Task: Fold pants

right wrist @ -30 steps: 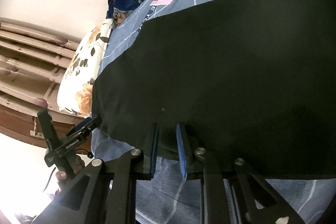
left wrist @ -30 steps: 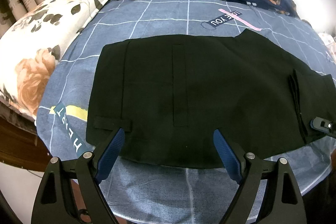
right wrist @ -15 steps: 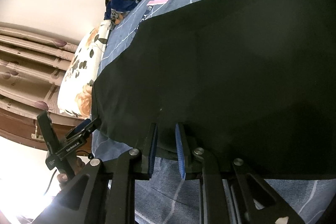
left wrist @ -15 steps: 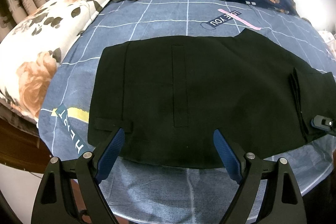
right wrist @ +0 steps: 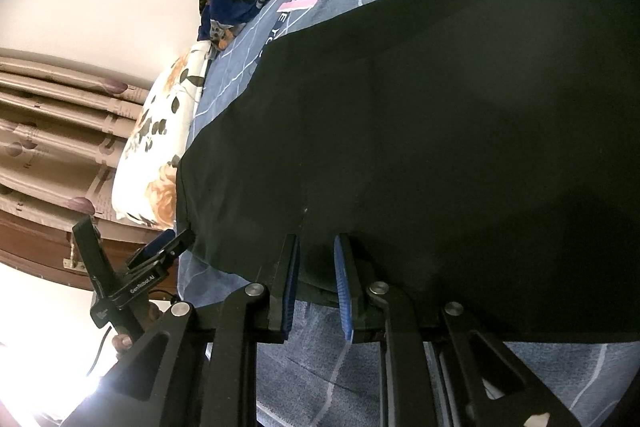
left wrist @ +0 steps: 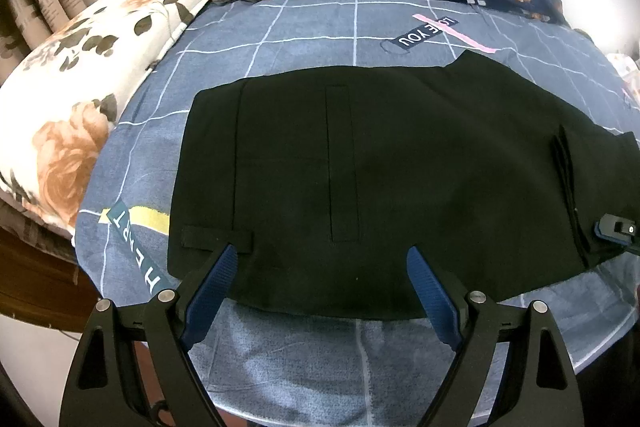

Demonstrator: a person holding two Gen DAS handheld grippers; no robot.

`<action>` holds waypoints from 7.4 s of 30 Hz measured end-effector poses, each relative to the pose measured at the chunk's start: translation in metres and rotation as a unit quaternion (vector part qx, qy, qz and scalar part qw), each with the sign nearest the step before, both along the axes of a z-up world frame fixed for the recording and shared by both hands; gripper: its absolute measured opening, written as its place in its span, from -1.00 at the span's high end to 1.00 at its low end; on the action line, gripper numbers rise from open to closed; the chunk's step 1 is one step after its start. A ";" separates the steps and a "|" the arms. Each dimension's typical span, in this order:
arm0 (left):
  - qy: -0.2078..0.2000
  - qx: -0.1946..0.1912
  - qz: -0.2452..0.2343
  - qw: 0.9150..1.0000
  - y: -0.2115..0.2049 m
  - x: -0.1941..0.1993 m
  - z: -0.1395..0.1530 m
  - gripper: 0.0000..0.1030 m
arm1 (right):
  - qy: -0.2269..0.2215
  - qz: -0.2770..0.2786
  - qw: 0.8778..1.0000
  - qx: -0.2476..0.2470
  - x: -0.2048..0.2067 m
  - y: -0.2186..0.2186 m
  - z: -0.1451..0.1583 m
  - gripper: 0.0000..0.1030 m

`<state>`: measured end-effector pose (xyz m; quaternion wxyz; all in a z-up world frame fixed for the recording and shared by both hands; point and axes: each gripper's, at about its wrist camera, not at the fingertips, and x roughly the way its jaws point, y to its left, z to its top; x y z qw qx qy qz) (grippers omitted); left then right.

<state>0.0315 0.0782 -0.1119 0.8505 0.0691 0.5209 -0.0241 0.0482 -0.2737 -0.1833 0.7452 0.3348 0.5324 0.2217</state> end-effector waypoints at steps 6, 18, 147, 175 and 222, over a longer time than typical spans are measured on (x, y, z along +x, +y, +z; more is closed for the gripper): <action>0.043 -0.135 0.008 0.990 0.036 0.010 0.008 -0.68 | 0.006 -0.006 1.000 0.008 0.000 -0.001 -0.002 0.70; 0.066 -0.336 0.076 0.936 0.142 -0.005 0.017 -0.63 | 0.012 -0.013 1.000 0.020 0.001 0.000 -0.005 0.70; -0.136 -0.200 0.002 0.970 0.026 -0.014 0.083 0.55 | 0.031 -0.044 0.996 0.066 0.011 0.000 -0.026 0.72; -0.149 -0.211 -0.021 0.966 0.002 -0.020 0.099 0.55 | 0.030 -0.044 0.996 0.066 0.012 0.002 -0.029 0.72; -0.147 -0.217 -0.082 0.961 -0.047 -0.025 0.116 0.55 | 0.045 -0.045 0.995 0.076 0.019 0.000 -0.032 0.72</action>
